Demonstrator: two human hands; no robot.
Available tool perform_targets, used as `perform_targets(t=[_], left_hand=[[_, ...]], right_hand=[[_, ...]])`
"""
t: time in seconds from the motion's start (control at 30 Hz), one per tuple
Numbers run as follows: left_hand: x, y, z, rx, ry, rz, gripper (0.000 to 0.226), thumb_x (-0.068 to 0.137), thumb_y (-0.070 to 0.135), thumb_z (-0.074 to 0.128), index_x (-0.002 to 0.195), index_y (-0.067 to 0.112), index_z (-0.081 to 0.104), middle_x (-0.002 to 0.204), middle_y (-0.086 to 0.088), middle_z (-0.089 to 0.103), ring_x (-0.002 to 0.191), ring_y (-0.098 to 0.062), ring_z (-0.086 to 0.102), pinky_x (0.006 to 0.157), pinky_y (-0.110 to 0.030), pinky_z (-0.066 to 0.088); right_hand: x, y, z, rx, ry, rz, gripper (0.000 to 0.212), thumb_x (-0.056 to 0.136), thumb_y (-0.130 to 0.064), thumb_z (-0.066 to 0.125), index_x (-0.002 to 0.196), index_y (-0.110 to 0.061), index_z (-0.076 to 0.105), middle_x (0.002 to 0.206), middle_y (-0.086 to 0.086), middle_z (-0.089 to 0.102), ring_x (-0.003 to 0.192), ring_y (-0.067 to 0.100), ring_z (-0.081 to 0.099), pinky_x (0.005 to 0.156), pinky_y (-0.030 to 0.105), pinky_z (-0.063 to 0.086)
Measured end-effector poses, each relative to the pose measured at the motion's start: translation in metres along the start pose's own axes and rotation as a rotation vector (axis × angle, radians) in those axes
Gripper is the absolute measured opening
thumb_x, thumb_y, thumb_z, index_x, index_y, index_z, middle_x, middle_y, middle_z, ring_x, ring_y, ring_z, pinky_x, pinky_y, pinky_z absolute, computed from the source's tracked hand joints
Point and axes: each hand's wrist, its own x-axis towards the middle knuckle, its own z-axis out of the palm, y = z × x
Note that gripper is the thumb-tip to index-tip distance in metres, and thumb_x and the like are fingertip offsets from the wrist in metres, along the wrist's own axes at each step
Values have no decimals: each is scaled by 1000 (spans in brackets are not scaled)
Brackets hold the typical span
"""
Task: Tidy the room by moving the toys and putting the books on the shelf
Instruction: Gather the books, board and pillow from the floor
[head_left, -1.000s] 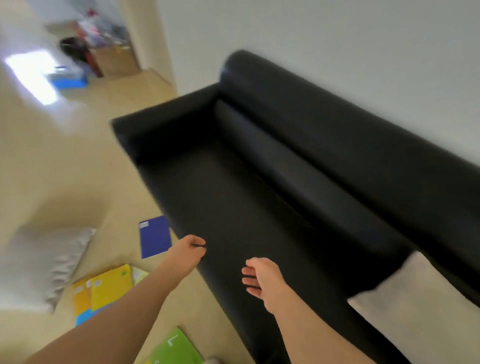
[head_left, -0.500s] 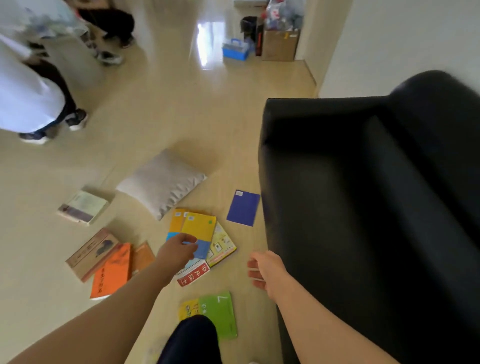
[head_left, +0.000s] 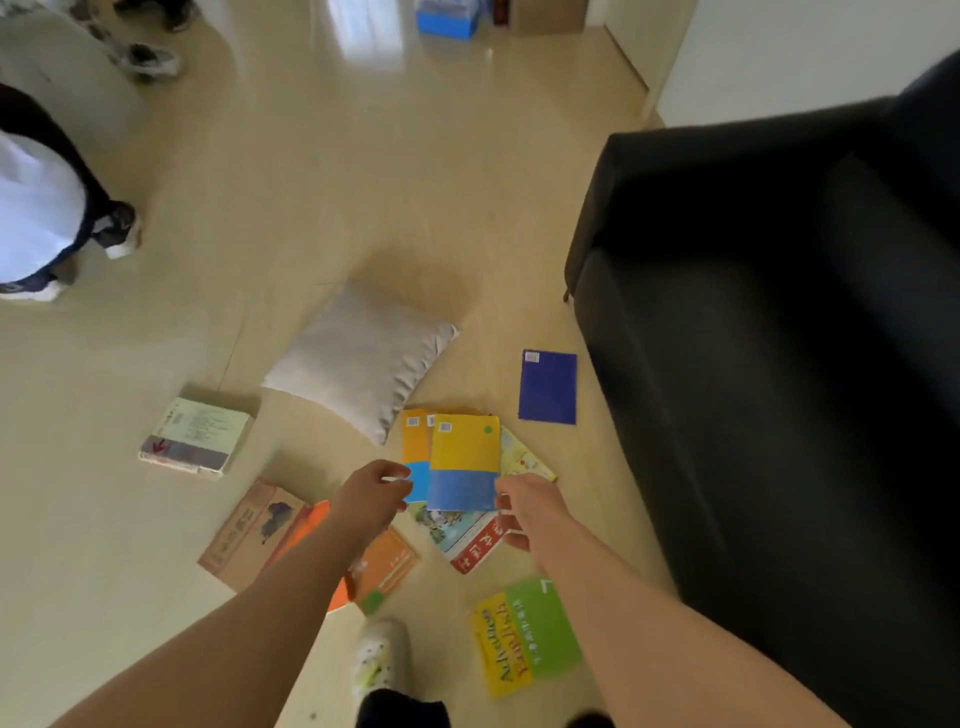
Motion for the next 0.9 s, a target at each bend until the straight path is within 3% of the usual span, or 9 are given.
perform_targets(t=[0.13,0.3,0.37,0.47,0.63,0.73,0.9], left_hand=[[33,1,-38,99,-64,9,21,90,10,53,109,12,60,90,-13,62,83,-24,56,72,-31,42],[56,12,-62,153,-109,0,19,90,9,52,107,12,60,98,-14,63,82,-22,57,61,-27,41],[65,22,-69,163,-119,12,18,90,8,52,105,12,60,97,-13,63,79,-20,57,59,-26,40],[85,42,-79,165,-114,6,17,89,6,53,103,11,60,92,-11,61,78,-21,57,61,-26,39],[125,76,-82,195,-131,4,13,90,8,53,101,12,59,93,-11,61,83,-24,57,62,-27,39],[148,92,-84,232,-185,-9,10,90,9,52,94,16,58,88,-7,60,82,-22,57,63,-26,39],[208,110,-94,290,-225,-21,12,91,6,50,91,15,58,80,-2,58,69,-14,54,59,-25,37]], right_hand=[[5,-6,58,16,7,16,8,94,-15,45,88,-10,48,86,8,48,82,22,45,62,29,34],[16,-14,85,101,53,91,8,94,-15,44,98,-8,46,72,3,44,64,17,44,54,26,34],[26,-23,91,154,64,104,7,94,-14,45,91,-8,47,70,2,44,59,13,42,52,24,34],[43,-43,96,150,54,93,26,93,-13,46,68,-16,45,67,-1,45,55,10,42,51,20,37],[67,-74,100,212,71,106,29,93,-14,45,65,-17,41,66,0,43,55,11,42,50,20,38],[84,-87,107,249,96,133,31,95,-12,42,64,-13,38,68,2,38,61,15,40,53,21,33],[123,-111,139,349,114,164,27,90,-15,48,64,-20,42,67,-1,45,60,15,45,74,30,43]])
